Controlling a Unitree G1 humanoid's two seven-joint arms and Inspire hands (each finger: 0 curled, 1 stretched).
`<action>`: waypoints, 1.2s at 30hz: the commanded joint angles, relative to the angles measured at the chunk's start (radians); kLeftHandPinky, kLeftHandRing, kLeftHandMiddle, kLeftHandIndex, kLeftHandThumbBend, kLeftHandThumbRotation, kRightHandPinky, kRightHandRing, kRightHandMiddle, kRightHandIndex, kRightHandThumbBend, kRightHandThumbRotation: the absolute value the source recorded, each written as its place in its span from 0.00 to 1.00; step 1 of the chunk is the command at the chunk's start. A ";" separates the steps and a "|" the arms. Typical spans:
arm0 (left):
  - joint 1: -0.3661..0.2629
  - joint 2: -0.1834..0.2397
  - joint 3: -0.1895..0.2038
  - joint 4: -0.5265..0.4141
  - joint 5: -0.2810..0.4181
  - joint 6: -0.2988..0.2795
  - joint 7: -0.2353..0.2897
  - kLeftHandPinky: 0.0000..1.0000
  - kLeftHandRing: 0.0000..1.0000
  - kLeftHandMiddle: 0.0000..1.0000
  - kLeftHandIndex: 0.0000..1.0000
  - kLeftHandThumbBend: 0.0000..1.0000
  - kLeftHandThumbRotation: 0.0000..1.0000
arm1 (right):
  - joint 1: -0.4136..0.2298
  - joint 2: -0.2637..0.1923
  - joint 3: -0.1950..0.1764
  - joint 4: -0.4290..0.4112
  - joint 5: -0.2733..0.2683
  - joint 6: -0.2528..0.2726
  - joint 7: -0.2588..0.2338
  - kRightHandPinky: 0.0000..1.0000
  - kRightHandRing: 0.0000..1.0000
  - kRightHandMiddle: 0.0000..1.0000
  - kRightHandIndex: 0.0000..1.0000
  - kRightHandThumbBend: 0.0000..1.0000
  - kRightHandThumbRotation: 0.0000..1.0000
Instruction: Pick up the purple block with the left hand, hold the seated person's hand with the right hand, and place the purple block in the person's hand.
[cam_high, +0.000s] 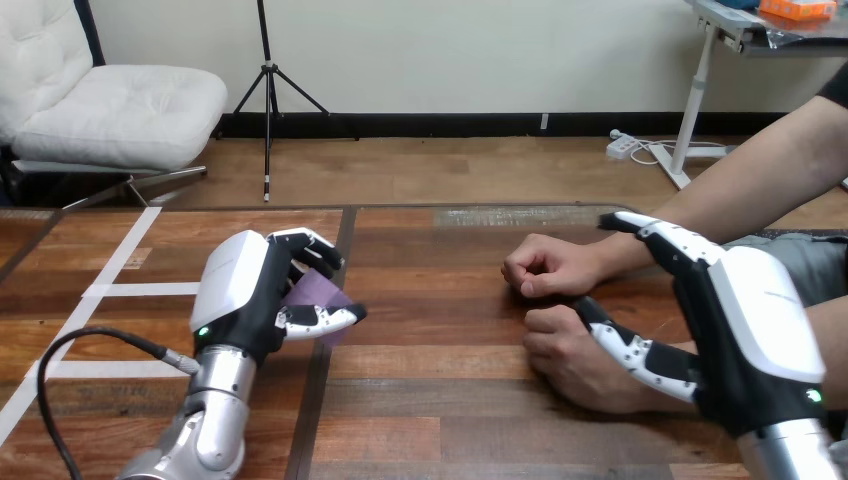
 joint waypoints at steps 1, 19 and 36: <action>-0.069 -0.013 0.027 -0.027 -0.019 -0.031 0.025 0.42 0.46 0.52 0.53 0.64 0.00 | -0.021 -0.040 -0.034 -0.066 -0.001 0.025 0.031 0.83 0.85 0.85 0.83 0.56 0.28; -0.076 -0.042 0.057 -0.036 -0.035 -0.057 0.014 0.41 0.45 0.51 0.53 0.64 0.00 | -0.038 -0.146 -0.066 -0.082 -0.069 0.173 0.178 0.91 0.88 0.87 0.86 0.75 0.20; -0.076 -0.053 0.072 -0.045 -0.041 -0.096 0.017 0.39 0.44 0.51 0.52 0.64 0.00 | -0.095 -0.245 -0.037 -0.086 -0.155 0.306 0.366 0.88 0.86 0.86 0.84 0.85 0.11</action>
